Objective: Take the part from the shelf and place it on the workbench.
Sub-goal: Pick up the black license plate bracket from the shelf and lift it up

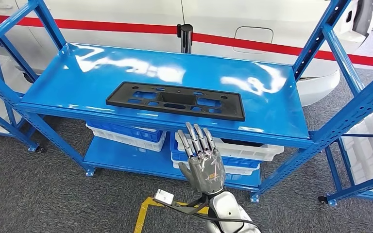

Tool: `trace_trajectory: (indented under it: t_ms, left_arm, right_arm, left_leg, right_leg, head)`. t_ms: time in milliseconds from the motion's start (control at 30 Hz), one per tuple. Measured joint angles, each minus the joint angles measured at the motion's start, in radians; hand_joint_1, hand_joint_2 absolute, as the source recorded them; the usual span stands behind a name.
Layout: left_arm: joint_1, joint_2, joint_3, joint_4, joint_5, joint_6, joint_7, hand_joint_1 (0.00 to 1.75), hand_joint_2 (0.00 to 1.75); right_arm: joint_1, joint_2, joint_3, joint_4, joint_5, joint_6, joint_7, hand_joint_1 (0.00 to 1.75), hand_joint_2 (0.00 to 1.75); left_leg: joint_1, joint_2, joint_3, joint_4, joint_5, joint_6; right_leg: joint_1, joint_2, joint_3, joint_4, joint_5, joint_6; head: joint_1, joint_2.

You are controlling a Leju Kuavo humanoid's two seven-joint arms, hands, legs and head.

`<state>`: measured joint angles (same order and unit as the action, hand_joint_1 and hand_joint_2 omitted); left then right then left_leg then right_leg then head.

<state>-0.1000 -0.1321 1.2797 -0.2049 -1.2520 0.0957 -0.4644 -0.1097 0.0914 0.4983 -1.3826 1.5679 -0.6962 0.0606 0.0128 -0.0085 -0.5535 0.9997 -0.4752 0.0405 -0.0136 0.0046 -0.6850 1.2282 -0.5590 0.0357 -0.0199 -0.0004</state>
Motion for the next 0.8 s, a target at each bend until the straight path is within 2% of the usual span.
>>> trace_trajectory:
  t_ms: [33, 67, 100, 167, 233, 267, 300, 367, 400, 433, 467, 500, 533, 567, 600, 633, 733, 800]
  left_arm:
    - [0.000, -0.001, 0.000, 0.000, -0.001, -0.001, 0.000, 0.00, 0.00]
    - [0.001, -0.002, 0.000, 0.000, -0.003, -0.002, 0.000, 0.00, 0.00]
    - [0.001, -0.002, 0.000, 0.000, -0.004, -0.002, 0.000, 0.00, 0.00]
    - [0.001, -0.002, -0.001, 0.000, -0.008, -0.004, 0.000, 0.00, 0.00]
    - [0.000, -0.002, -0.001, 0.000, -0.013, -0.007, 0.001, 0.00, 0.00]
    - [0.000, -0.003, -0.001, 0.000, -0.014, -0.008, 0.001, 0.00, 0.00]
    - [0.000, -0.003, -0.002, 0.000, -0.016, -0.010, 0.001, 0.00, 0.00]
    - [0.001, -0.004, -0.002, 0.000, -0.018, -0.012, 0.000, 0.00, 0.00]
    - [0.001, -0.005, -0.003, 0.000, -0.020, -0.012, 0.000, 0.00, 0.00]
    - [0.002, -0.005, -0.003, 0.000, -0.023, -0.013, -0.001, 0.00, 0.00]
    - [0.003, -0.004, -0.004, 0.000, -0.025, -0.015, -0.002, 0.00, 0.00]
    - [0.004, -0.004, -0.005, 0.000, -0.028, -0.017, -0.003, 0.00, 0.00]
    - [0.004, -0.003, -0.007, 0.000, -0.031, -0.018, -0.004, 0.00, 0.00]
    - [0.003, -0.003, -0.008, 0.000, -0.033, -0.020, -0.004, 0.00, 0.00]
    - [0.002, -0.003, -0.010, 0.000, -0.035, -0.021, -0.005, 0.00, 0.00]
    - [0.001, -0.003, -0.011, 0.000, -0.036, -0.022, -0.005, 0.00, 0.00]
    - [0.001, -0.003, -0.016, 0.000, -0.036, -0.023, -0.005, 0.00, 0.00]
    - [0.002, -0.003, -0.019, 0.000, -0.036, -0.024, -0.004, 0.00, 0.00]
  right_arm:
    - [0.001, -0.005, -0.001, -0.002, 0.000, 0.000, 0.013, 0.00, 1.75]
    - [0.001, -0.012, -0.001, -0.005, 0.000, 0.000, 0.029, 0.00, 1.75]
    - [0.003, -0.020, -0.002, -0.010, 0.000, 0.000, 0.042, 0.00, 1.75]
    - [0.009, -0.034, -0.007, -0.020, 0.000, 0.000, 0.064, 0.00, 1.75]
    - [0.014, -0.045, -0.013, -0.032, 0.000, -0.001, 0.077, 0.00, 1.75]
    - [0.016, -0.049, -0.016, -0.037, 0.000, -0.001, 0.082, 0.00, 1.75]
    - [0.018, -0.053, -0.018, -0.042, 0.001, -0.001, 0.089, 0.00, 1.75]
    - [0.024, -0.061, -0.019, -0.045, 0.001, -0.001, 0.107, 0.00, 1.75]
    - [0.027, -0.066, -0.020, -0.045, 0.001, -0.001, 0.118, 0.00, 1.75]
    - [0.031, -0.072, -0.020, -0.045, 0.001, -0.001, 0.129, 0.00, 1.75]
    - [0.035, -0.078, -0.020, -0.045, 0.001, -0.001, 0.141, 0.00, 1.75]
    - [0.037, -0.084, -0.020, -0.046, 0.001, -0.001, 0.151, 0.00, 1.75]
    - [0.037, -0.090, -0.020, -0.048, 0.001, -0.001, 0.159, 0.00, 1.75]
    - [0.038, -0.096, -0.020, -0.050, 0.001, -0.001, 0.167, 0.00, 1.75]
    - [0.038, -0.102, -0.019, -0.053, 0.001, -0.001, 0.172, 0.00, 1.75]
    - [0.039, -0.107, -0.019, -0.056, 0.001, -0.001, 0.177, 0.00, 1.75]
    - [0.044, -0.121, -0.019, -0.066, 0.001, -0.001, 0.185, 0.00, 1.75]
    - [0.044, -0.132, -0.018, -0.073, 0.001, -0.001, 0.189, 0.00, 1.75]
  left_leg:
    - [0.000, -0.002, 0.007, 0.000, -0.007, -0.004]
    - [-0.003, -0.003, 0.015, 0.003, -0.016, -0.009]
    - [-0.005, -0.004, 0.021, 0.004, -0.025, -0.015]
    - [-0.007, -0.004, 0.028, 0.005, -0.037, -0.027]
    - [0.001, -0.001, 0.030, 0.008, -0.048, -0.038]
    - [0.004, 0.000, 0.022, 0.027, -0.059, -0.043]
    - [0.007, 0.002, 0.003, 0.068, -0.078, -0.049]
    - [0.010, 0.004, -0.070, 0.197, -0.123, -0.057]
    - [0.011, 0.004, -0.110, 0.255, -0.136, -0.061]
    - [0.012, 0.004, -0.138, 0.286, -0.131, -0.063]
    - [0.013, 0.005, -0.150, 0.283, -0.109, -0.064]
    - [0.014, 0.005, -0.142, 0.240, -0.068, -0.063]
    - [0.014, 0.006, -0.121, 0.177, -0.022, -0.061]
    - [0.013, 0.007, -0.095, 0.115, 0.008, -0.058]
    - [0.011, 0.007, -0.074, 0.067, 0.026, -0.053]
    - [0.008, 0.007, -0.061, 0.042, 0.027, -0.048]
    - [0.001, 0.005, -0.041, 0.023, 0.016, -0.025]
    - [0.002, 0.005, -0.022, 0.005, 0.018, -0.011]
  right_leg:
    - [-0.002, -0.002, 0.025, -0.070, 0.038, 0.008]
    - [-0.002, -0.004, 0.051, -0.134, 0.070, 0.010]
    - [-0.002, -0.005, 0.070, -0.177, 0.090, 0.007]
    - [0.002, -0.006, 0.085, -0.204, 0.101, -0.008]
    - [-0.004, -0.004, 0.093, -0.208, 0.098, -0.023]
    - [-0.006, -0.003, 0.099, -0.210, 0.096, -0.031]
    - [-0.010, -0.002, 0.106, -0.212, 0.093, -0.039]
    - [-0.009, -0.003, 0.116, -0.213, 0.084, -0.051]
    - [-0.008, -0.003, 0.121, -0.213, 0.079, -0.054]
    - [-0.007, -0.002, 0.126, -0.213, 0.074, -0.055]
    - [-0.007, -0.001, 0.132, -0.213, 0.069, -0.054]
    - [-0.007, 0.001, 0.140, -0.213, 0.063, -0.052]
    - [-0.008, 0.002, 0.148, -0.213, 0.057, -0.049]
    - [-0.004, 0.003, 0.155, -0.213, 0.050, -0.043]
    - [-0.002, 0.004, 0.159, -0.213, 0.043, -0.037]
    - [0.000, 0.003, 0.161, -0.214, 0.039, -0.031]
    - [0.001, 0.000, 0.169, -0.222, 0.030, -0.013]
    - [0.002, -0.003, 0.156, -0.182, 0.010, -0.008]
  head:
    - [0.001, 0.000]
    - [0.001, 0.000]
    - [0.001, 0.000]
    - [0.001, 0.000]
    - [0.001, 0.000]
    - [0.000, 0.000]
    - [-0.001, 0.000]
    - [-0.003, 0.000]
    - [-0.002, 0.000]
    - [-0.002, 0.000]
    - [-0.003, 0.000]
    - [-0.003, 0.000]
    - [-0.003, 0.000]
    - [-0.003, 0.000]
    - [-0.002, 0.000]
    - [-0.002, 0.000]
    - [-0.001, 0.000]
    - [0.001, 0.000]
